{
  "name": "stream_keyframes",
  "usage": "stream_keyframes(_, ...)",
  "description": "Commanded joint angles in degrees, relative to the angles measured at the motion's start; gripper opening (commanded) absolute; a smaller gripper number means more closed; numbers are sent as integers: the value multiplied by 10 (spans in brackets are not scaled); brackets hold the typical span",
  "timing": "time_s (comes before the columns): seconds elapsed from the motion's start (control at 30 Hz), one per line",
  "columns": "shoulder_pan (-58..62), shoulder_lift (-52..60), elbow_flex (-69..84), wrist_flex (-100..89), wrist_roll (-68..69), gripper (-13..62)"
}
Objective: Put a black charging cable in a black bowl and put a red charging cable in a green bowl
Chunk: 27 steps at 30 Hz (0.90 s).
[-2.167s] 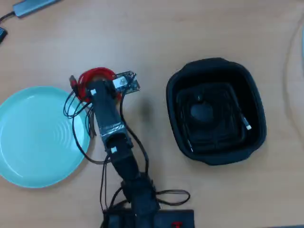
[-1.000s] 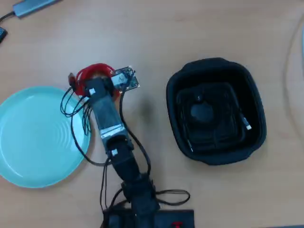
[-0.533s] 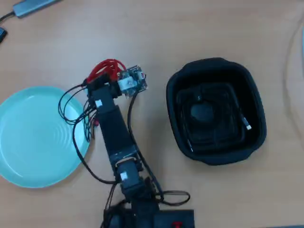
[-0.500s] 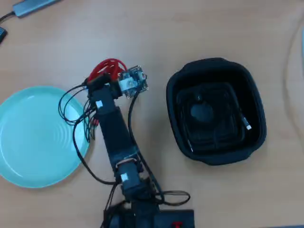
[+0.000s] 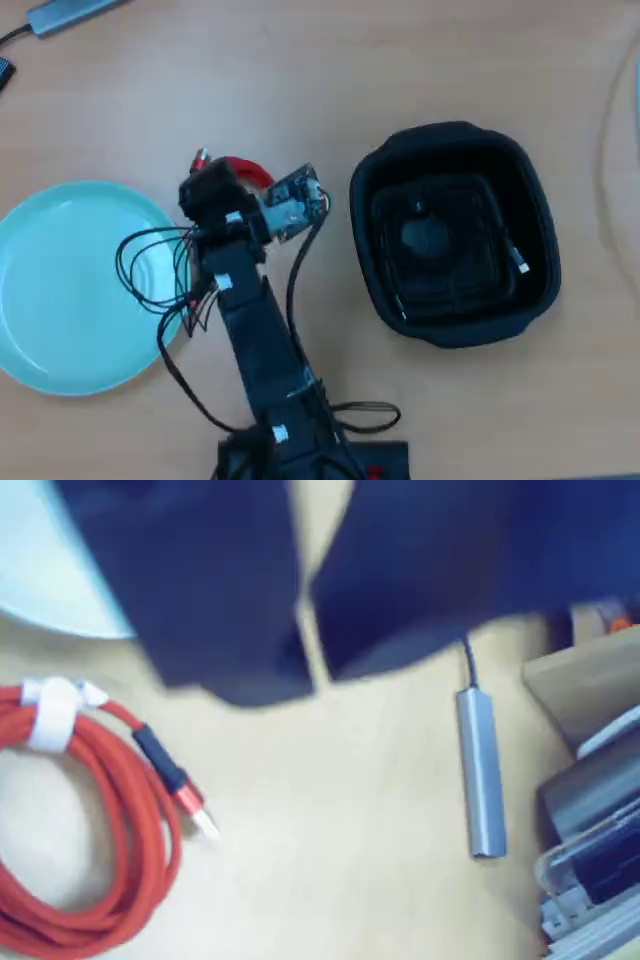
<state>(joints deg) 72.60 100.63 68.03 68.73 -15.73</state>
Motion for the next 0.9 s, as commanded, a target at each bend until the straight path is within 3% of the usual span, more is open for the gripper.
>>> stream_keyframes(0.0,-2,25,-15,-40,0,-62)
stream_keyframes(0.33,24,-38,49,-22,13,-60)
stream_keyframes(0.6,24,-115,69,105,56,-54)
stream_keyframes(0.87,22,-129,189,67,127,-48)
